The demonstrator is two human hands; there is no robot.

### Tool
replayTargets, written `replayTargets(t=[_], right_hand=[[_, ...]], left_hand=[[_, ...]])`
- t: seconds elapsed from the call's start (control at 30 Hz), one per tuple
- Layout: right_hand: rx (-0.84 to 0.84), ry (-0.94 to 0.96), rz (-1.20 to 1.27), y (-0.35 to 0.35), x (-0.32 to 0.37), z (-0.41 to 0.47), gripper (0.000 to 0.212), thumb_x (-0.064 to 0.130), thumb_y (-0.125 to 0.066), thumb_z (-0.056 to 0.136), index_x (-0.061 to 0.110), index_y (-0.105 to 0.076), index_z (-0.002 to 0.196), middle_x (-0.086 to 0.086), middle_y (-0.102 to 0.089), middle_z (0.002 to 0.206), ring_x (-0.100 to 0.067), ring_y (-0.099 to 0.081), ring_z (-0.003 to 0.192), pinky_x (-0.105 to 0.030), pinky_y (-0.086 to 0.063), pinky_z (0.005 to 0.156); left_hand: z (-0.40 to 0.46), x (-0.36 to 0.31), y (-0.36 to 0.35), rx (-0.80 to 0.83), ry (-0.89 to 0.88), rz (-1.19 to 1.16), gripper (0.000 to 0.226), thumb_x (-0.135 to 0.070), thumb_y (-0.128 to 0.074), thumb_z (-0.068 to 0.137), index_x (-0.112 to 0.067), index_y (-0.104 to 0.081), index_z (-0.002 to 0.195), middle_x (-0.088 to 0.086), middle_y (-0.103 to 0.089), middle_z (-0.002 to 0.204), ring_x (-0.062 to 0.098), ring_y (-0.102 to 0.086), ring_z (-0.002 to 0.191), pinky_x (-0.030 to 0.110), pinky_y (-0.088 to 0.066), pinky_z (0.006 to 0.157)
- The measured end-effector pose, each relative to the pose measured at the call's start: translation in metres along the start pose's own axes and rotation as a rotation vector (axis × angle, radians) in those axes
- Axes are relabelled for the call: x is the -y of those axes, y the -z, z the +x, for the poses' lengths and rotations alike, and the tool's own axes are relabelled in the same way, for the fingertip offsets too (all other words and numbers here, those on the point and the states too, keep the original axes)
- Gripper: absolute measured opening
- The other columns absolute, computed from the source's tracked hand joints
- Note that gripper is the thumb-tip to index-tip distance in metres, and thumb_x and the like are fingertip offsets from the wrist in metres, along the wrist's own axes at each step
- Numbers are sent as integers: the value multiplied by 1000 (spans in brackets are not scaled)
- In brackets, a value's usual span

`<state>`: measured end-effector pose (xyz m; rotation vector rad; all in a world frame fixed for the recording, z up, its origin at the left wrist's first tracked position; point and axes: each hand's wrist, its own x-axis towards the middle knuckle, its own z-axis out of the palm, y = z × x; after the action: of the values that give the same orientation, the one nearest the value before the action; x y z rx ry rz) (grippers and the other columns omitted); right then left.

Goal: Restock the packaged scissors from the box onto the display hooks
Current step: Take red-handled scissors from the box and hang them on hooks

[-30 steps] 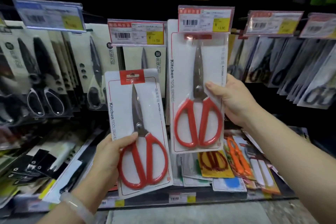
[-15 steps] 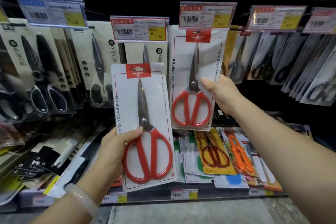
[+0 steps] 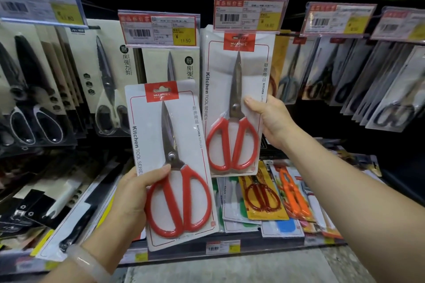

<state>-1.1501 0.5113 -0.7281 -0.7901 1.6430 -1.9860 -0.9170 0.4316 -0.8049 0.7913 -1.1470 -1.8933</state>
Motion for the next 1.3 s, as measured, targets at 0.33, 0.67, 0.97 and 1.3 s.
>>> replayTargets(t=[0.33,0.67,0.97,1.3], right_hand=[[-166,127,17,-4,4,-4,9,27,-63,87,19,-64,92,-2,-68,93,-17,-65,87,-23,-53,64],[-301,267,-87,-11,0,3,18,33,-65,84,17,-65,92,-4,-69,94,-17,-66,90,-26,-53,71],[-181,152,-158,-9,4,6,15,32,-59,90,19,-62,97,-3,-67,102,-20,-64,98,-31,-52,86],[-205,407,-267,-2,3,-10,32,28,-54,93,6,-58,116,-5,-62,110,-13,-59,96,-4,-48,63]], left_hand=[[4,6,4,22,0,-9,32,-3,-66,62,-8,-68,93,10,-73,82,23,-69,67,31,-58,59],[5,6,5,-5,-2,1,19,3,-61,74,-11,-67,86,7,-74,76,21,-69,64,33,-59,63],[5,5,5,13,-21,4,22,1,-63,69,-11,-69,87,8,-74,77,21,-70,64,30,-59,58],[-4,3,2,9,-30,-7,22,2,-63,69,-10,-69,87,10,-74,80,22,-69,67,34,-56,68]])
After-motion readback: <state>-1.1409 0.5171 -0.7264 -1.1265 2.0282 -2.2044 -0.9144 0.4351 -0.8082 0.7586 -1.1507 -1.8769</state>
